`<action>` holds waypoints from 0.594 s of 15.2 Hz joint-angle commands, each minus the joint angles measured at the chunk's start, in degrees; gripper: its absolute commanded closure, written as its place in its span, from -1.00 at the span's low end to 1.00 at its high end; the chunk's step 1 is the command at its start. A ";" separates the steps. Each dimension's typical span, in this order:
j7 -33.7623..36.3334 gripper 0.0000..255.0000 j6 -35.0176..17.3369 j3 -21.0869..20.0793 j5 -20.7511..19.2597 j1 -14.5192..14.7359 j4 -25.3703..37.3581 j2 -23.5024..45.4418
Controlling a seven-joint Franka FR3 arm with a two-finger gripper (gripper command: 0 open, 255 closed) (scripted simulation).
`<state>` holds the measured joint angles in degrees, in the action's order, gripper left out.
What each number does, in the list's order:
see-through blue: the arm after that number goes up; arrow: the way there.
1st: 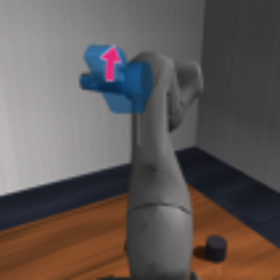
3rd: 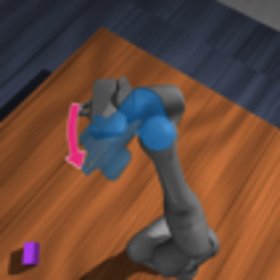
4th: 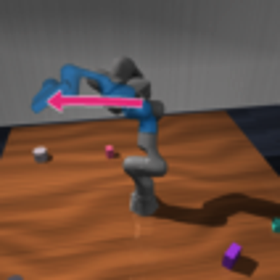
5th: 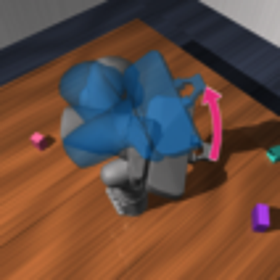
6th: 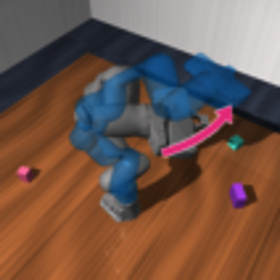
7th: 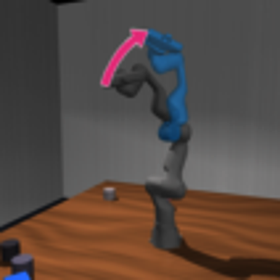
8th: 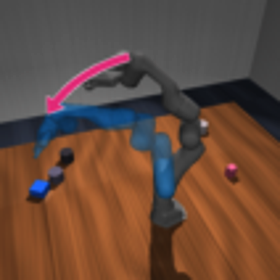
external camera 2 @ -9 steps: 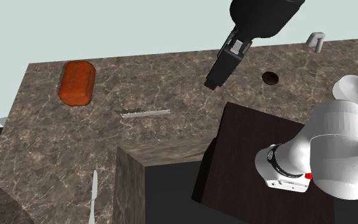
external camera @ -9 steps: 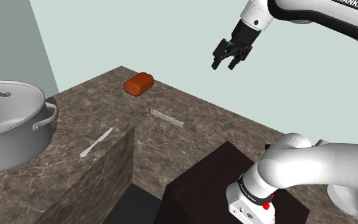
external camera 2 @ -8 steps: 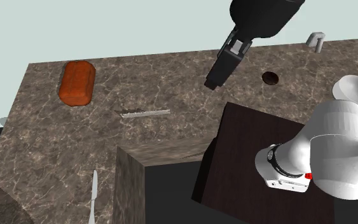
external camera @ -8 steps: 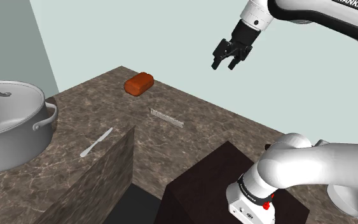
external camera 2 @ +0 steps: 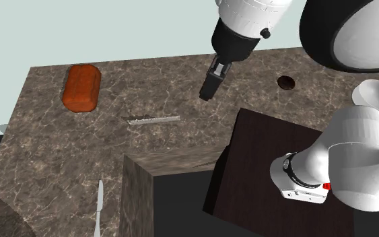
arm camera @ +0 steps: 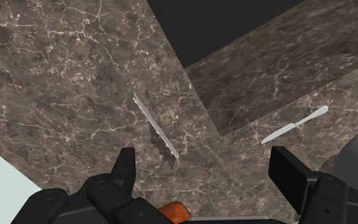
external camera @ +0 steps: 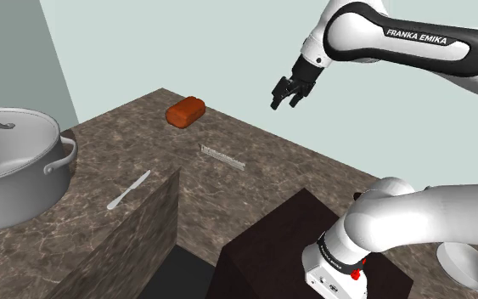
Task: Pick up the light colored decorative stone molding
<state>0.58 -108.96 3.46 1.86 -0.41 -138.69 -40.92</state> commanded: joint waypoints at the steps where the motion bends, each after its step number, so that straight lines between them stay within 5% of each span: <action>1: -2.22 -1.00 -4.30 0.97 0.01 0.49 -1.70 2.64; 9: -12.76 -1.00 -19.47 5.95 1.24 2.61 -4.69 15.76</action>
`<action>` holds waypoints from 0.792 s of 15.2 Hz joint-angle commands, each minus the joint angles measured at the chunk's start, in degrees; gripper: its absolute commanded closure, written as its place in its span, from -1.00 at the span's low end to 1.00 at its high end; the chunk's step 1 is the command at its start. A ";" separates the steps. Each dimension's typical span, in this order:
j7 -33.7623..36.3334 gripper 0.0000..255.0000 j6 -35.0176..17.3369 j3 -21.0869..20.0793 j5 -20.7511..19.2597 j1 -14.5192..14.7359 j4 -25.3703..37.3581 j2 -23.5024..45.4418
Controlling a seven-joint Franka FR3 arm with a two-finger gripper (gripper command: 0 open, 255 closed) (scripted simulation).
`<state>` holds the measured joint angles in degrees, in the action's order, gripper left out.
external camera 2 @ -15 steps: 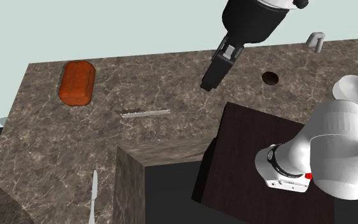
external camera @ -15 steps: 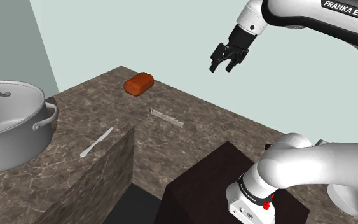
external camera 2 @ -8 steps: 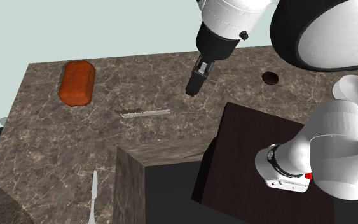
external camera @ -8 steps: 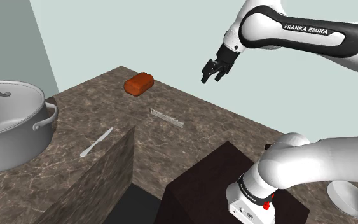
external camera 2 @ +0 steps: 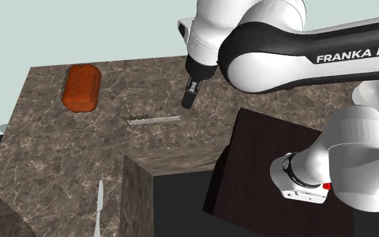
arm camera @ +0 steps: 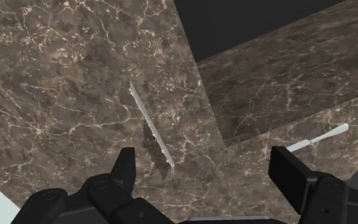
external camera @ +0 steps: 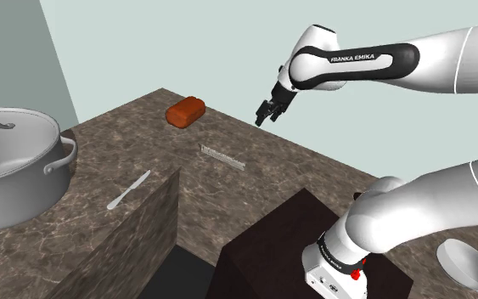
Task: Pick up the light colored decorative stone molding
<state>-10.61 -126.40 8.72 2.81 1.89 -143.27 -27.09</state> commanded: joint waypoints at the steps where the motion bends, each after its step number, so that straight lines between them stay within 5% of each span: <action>1: -3.04 -1.00 -3.82 1.34 0.73 0.69 -0.07 3.92; 12: -23.81 -1.00 -19.31 6.11 13.34 4.64 6.53 29.04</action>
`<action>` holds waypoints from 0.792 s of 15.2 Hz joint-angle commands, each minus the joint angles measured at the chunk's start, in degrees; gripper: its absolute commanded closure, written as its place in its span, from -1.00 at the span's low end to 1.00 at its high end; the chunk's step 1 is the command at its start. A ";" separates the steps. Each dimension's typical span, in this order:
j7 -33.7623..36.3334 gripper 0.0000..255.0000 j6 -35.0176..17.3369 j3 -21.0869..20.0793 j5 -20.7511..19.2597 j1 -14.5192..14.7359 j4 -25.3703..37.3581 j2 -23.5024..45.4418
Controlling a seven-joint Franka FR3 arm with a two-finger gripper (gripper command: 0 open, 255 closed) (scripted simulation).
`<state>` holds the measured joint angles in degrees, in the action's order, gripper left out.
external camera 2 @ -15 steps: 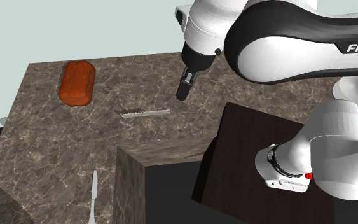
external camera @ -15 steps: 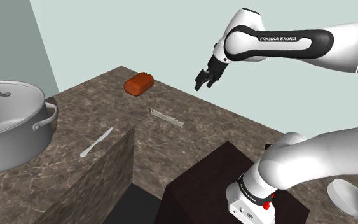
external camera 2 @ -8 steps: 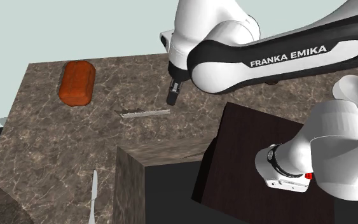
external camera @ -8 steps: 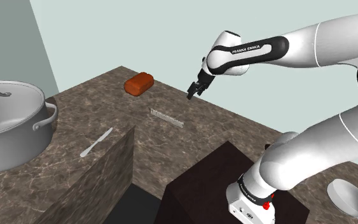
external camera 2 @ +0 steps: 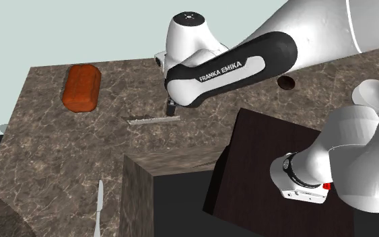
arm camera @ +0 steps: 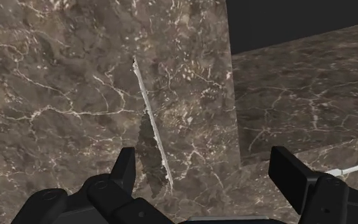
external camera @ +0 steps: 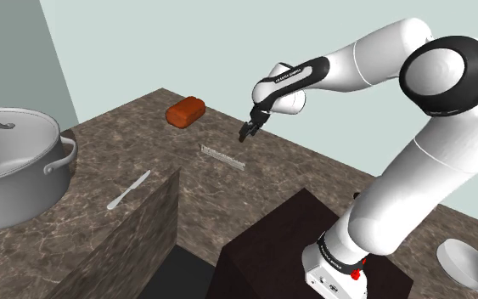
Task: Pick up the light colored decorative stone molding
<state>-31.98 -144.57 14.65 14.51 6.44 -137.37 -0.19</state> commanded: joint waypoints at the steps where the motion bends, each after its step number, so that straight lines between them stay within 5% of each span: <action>1: -4.65 -1.00 -2.00 0.01 3.38 0.01 1.79 4.58; 7: -16.28 -1.00 -5.59 -3.39 12.05 -2.71 10.30 18.92; 12: -22.69 -1.00 -7.13 -6.95 15.33 -5.77 19.12 30.41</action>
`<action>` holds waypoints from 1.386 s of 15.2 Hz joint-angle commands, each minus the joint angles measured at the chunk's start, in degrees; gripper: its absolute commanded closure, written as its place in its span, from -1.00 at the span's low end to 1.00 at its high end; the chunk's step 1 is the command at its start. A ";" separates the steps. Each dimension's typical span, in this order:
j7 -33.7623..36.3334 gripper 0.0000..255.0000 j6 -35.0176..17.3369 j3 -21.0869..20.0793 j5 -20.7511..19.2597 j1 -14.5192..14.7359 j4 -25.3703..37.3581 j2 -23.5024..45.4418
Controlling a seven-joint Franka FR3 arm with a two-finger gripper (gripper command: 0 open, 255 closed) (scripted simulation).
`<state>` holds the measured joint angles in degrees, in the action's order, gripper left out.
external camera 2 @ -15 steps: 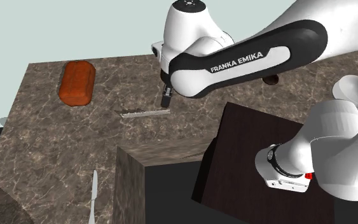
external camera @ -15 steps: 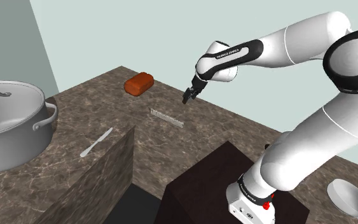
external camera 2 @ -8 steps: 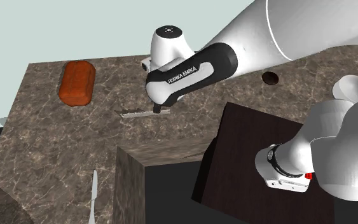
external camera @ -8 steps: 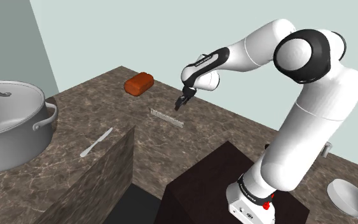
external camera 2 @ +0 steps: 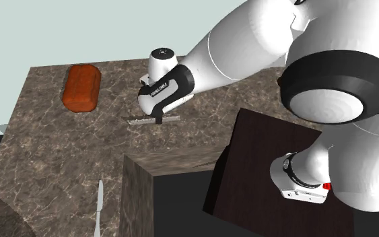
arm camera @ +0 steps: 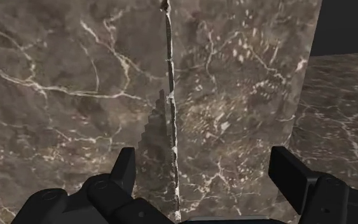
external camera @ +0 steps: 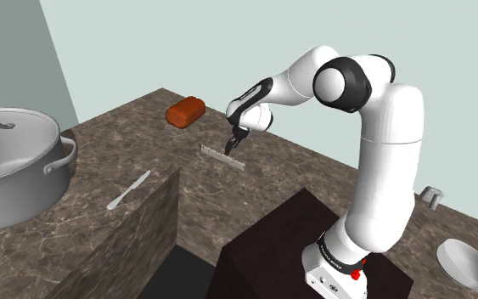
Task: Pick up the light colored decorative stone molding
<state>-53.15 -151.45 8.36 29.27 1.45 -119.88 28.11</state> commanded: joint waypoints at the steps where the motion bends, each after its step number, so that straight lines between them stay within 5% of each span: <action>1: -2.48 -1.00 -0.43 -1.28 0.83 -1.31 3.57 4.38; 12: -5.97 -1.00 -3.83 -4.15 2.81 -3.53 9.25 13.67; 13: -5.94 1.00 -3.81 -4.16 2.80 -3.53 9.46 13.85; 21: -5.96 1.00 -3.81 -4.14 2.80 -3.53 9.30 13.70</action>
<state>-59.11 -155.25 4.22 32.07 -2.09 -110.58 41.81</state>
